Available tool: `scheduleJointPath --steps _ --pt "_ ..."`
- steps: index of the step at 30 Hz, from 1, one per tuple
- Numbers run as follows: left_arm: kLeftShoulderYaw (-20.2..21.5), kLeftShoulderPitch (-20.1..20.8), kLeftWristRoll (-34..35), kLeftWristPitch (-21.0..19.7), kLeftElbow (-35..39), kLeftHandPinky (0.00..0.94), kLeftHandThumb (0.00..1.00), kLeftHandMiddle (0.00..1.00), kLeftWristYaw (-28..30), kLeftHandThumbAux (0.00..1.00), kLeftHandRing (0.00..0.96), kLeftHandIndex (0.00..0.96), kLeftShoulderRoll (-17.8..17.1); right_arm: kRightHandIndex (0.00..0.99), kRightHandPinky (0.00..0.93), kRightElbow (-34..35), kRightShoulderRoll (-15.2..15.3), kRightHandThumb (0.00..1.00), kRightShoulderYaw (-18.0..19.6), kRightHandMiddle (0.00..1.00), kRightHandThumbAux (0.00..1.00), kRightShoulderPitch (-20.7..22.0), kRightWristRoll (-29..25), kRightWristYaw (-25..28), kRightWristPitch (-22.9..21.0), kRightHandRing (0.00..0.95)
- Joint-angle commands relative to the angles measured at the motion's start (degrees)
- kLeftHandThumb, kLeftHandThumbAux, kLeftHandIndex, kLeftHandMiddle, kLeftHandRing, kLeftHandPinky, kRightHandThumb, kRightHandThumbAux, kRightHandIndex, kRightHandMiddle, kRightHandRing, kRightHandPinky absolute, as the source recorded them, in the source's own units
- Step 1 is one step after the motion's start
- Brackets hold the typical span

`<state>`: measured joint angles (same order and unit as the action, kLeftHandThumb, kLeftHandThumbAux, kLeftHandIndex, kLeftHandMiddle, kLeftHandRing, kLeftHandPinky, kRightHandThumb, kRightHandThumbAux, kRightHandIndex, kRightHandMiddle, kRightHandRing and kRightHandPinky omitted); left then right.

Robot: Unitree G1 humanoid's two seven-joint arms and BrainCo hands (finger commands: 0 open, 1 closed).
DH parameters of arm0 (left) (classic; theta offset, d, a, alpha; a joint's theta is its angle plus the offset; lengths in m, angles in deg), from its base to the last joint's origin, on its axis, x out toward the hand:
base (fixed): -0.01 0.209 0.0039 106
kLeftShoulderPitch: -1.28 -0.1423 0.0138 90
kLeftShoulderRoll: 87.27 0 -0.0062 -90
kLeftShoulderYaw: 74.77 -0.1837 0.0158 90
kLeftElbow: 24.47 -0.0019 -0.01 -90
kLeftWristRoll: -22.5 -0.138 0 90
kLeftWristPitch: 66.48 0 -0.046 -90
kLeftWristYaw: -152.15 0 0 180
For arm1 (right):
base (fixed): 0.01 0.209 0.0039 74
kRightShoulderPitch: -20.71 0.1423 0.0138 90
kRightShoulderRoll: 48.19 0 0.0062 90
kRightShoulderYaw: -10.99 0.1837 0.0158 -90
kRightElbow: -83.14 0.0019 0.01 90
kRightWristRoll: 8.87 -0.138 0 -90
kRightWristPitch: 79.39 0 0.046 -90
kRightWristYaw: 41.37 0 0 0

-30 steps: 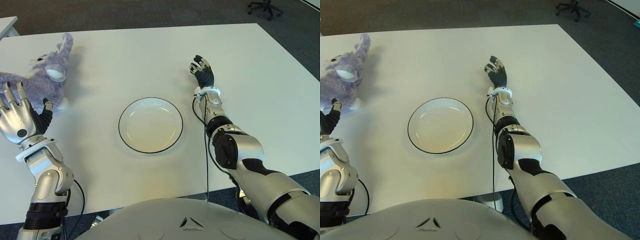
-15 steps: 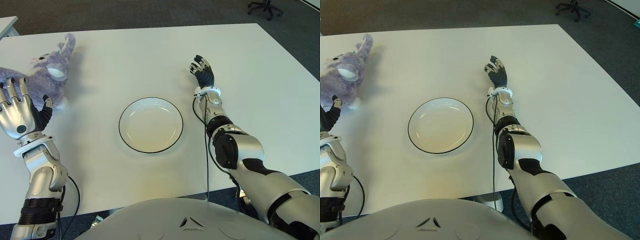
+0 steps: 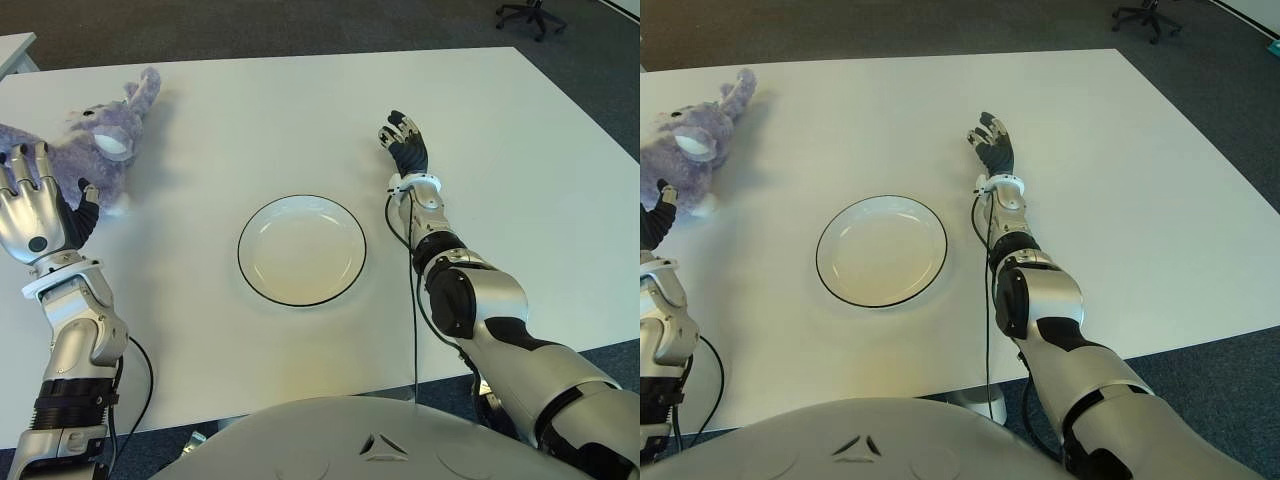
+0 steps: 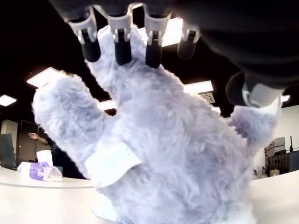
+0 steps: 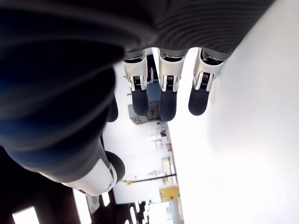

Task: Put the doll into the plate.

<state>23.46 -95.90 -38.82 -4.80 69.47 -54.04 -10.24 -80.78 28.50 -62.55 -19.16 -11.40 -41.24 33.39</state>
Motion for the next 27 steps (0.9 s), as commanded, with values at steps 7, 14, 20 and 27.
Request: scheduleJointPath --steps 7,14,20,27 --pt "-0.55 1.92 1.04 0.85 -1.58 0.060 0.525 0.109 -1.60 0.342 0.364 0.000 -0.15 0.131 0.146 -2.76 -0.85 0.573 0.57 0.107 0.824 -2.84 -0.49 -0.06 -4.68 0.112" --pt "-0.64 2.46 1.10 0.88 -1.88 0.076 0.524 0.133 -2.45 0.331 0.374 0.000 -0.10 0.142 0.150 -2.74 -0.79 0.569 0.75 0.111 0.820 -2.78 -0.52 -0.25 -4.71 0.115" --pt "-0.78 2.57 1.28 1.50 -2.11 0.138 0.519 0.138 -2.98 0.325 0.271 0.000 -0.33 0.143 0.150 -2.72 -0.77 0.564 0.68 0.114 0.819 -2.86 -0.33 -0.51 -4.57 0.118" --pt "-0.58 2.67 2.46 2.14 -1.72 0.291 0.547 0.126 -2.79 0.331 0.181 0.029 0.24 0.144 0.147 -2.67 -0.83 0.561 0.60 0.112 0.827 -3.02 -0.27 -0.43 -4.31 0.116"
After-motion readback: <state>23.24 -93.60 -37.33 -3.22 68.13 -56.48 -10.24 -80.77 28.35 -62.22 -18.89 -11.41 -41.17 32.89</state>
